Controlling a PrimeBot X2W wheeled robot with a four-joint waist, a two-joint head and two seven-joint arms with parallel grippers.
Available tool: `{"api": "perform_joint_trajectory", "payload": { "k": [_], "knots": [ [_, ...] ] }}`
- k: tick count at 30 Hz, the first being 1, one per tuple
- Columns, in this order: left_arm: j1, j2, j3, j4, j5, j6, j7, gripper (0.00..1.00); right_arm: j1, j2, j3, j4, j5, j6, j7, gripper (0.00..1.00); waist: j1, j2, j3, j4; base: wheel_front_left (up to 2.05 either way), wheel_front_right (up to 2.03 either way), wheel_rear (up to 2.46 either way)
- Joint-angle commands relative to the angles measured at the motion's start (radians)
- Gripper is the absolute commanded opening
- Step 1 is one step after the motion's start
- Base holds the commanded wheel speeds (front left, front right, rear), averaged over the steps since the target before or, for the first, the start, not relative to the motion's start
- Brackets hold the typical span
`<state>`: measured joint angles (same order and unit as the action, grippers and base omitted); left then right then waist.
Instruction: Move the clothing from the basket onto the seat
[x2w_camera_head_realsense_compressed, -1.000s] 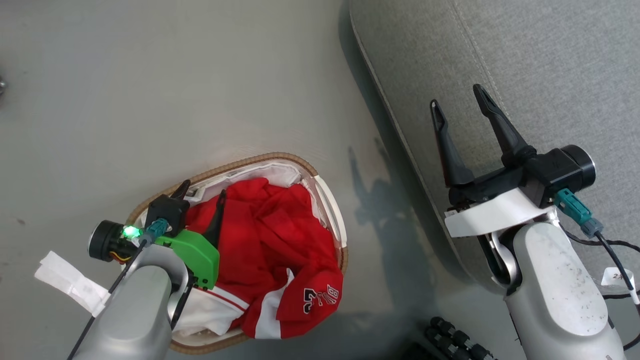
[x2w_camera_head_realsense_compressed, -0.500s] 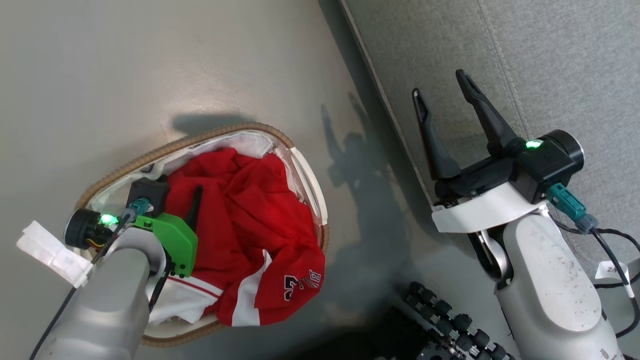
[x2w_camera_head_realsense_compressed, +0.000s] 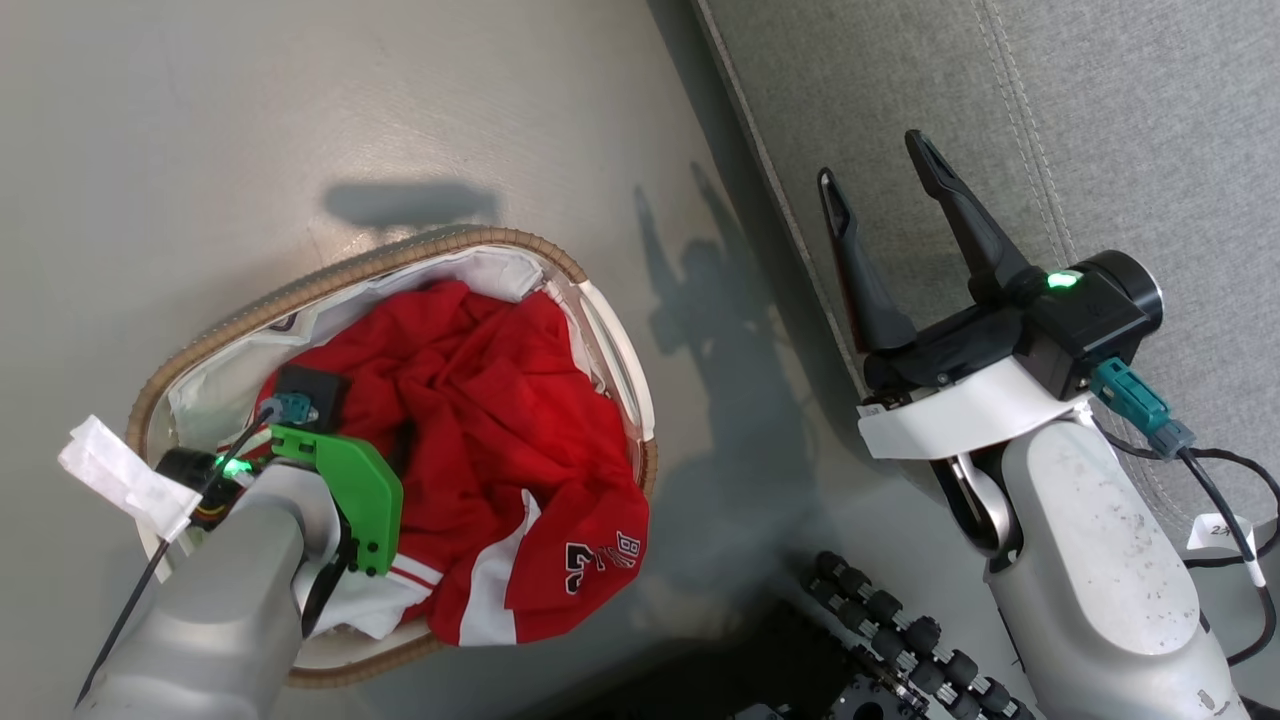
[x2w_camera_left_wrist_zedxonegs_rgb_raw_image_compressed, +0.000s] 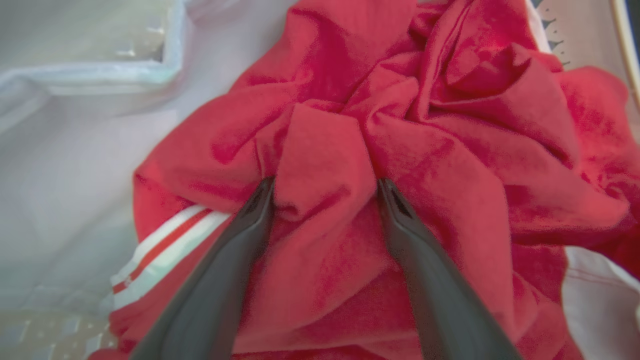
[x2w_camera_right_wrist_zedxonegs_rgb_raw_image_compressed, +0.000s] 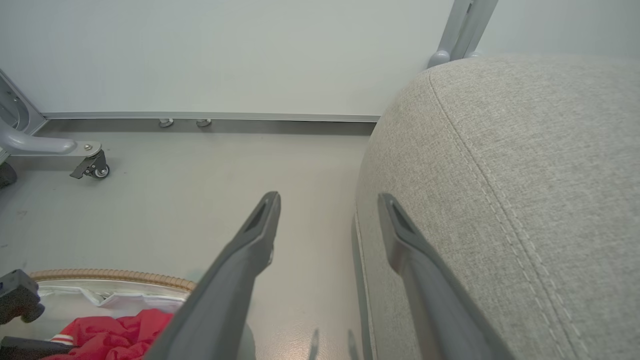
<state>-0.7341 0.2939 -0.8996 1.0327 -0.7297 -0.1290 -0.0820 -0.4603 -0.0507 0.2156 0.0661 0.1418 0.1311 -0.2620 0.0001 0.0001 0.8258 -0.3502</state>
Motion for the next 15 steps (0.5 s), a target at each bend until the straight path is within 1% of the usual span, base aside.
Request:
{"api": "perform_joint_trajectory", "payload": {
  "k": [1, 2, 7, 11, 15],
  "knots": [
    [0.018, 0.013, -0.023, -0.013, -0.028, -0.003, 0.021, 0.45, -0.007, -0.001, 0.003, 0.005, 0.007, -0.001, -0.004, 1.00, -0.0001, -0.0001, -0.008, 0.001, 0.00, 0.00, 0.00],
    [0.021, 0.019, -0.035, -0.019, -0.050, -0.003, 0.029, 0.00, -0.008, -0.001, 0.002, 0.006, 0.009, -0.001, -0.004, 1.00, -0.0001, -0.0001, -0.014, 0.001, 0.00, 0.00, 0.00],
    [0.040, 0.028, -0.092, -0.037, -0.111, -0.003, 0.029, 0.00, -0.001, -0.002, 0.000, 0.017, 0.011, -0.001, -0.004, 1.00, -0.0001, -0.0001, -0.058, 0.005, 0.00, 0.00, 0.00],
    [0.067, 0.011, -0.121, -0.033, -0.153, -0.003, -0.012, 0.00, 0.016, -0.002, -0.008, 0.031, 0.005, -0.001, -0.004, 1.00, -0.0001, -0.0001, -0.119, 0.017, 0.00, 0.00, 0.00],
    [0.100, -0.018, -0.144, -0.029, -0.193, -0.003, -0.074, 0.00, 0.035, -0.002, -0.023, 0.054, -0.011, -0.001, -0.004, 1.00, -0.0001, -0.0001, -0.202, 0.045, 0.00, 0.00, 0.00]
  ]
}}
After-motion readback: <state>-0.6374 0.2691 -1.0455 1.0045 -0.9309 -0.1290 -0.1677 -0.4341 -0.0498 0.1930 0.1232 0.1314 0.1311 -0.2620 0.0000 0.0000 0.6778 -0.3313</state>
